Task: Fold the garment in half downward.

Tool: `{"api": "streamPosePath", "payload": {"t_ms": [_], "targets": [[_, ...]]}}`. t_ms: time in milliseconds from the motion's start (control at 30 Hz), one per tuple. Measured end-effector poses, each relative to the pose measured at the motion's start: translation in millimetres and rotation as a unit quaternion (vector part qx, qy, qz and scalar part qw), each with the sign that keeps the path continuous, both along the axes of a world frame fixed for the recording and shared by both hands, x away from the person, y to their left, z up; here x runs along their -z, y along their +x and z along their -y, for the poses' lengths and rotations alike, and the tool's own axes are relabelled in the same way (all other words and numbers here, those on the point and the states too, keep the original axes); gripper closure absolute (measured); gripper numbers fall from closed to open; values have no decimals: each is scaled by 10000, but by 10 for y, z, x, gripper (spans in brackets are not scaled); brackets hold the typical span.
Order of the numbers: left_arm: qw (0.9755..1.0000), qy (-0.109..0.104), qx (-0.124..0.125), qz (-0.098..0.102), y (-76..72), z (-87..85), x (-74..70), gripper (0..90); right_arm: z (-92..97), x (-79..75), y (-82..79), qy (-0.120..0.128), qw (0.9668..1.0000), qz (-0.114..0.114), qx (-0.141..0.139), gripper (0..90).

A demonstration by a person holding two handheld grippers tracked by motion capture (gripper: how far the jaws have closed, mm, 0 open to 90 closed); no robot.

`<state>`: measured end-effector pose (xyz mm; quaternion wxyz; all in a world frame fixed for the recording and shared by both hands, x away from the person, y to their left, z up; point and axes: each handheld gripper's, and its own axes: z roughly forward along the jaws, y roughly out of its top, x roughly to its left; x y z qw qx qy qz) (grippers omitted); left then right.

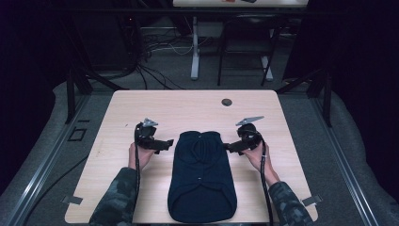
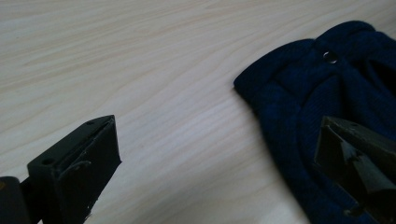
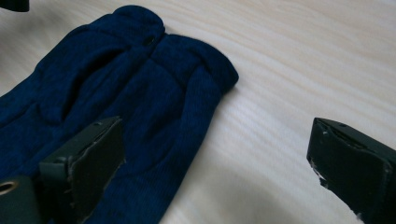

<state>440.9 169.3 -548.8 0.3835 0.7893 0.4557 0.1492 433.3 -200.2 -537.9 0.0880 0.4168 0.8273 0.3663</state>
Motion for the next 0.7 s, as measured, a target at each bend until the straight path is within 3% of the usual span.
{"api": "streamPosePath", "payload": {"t_ms": [300,433,533,567,700], "targets": [[9998,21,135,-147,171,216,-4,1,-209,-1,238,101,9997,-167,-116,58],[9994,100,240,-211,232,318,9,3,-278,58,341,216,9990,-341,-194,122],[9989,128,354,-287,277,392,32,57,-312,97,408,226,9986,-457,-158,152],[9985,102,405,-355,293,416,45,95,-342,130,447,131,9991,-396,-52,220],[9978,115,464,-456,351,484,99,126,-406,200,515,66,9983,-575,-57,275]]}}
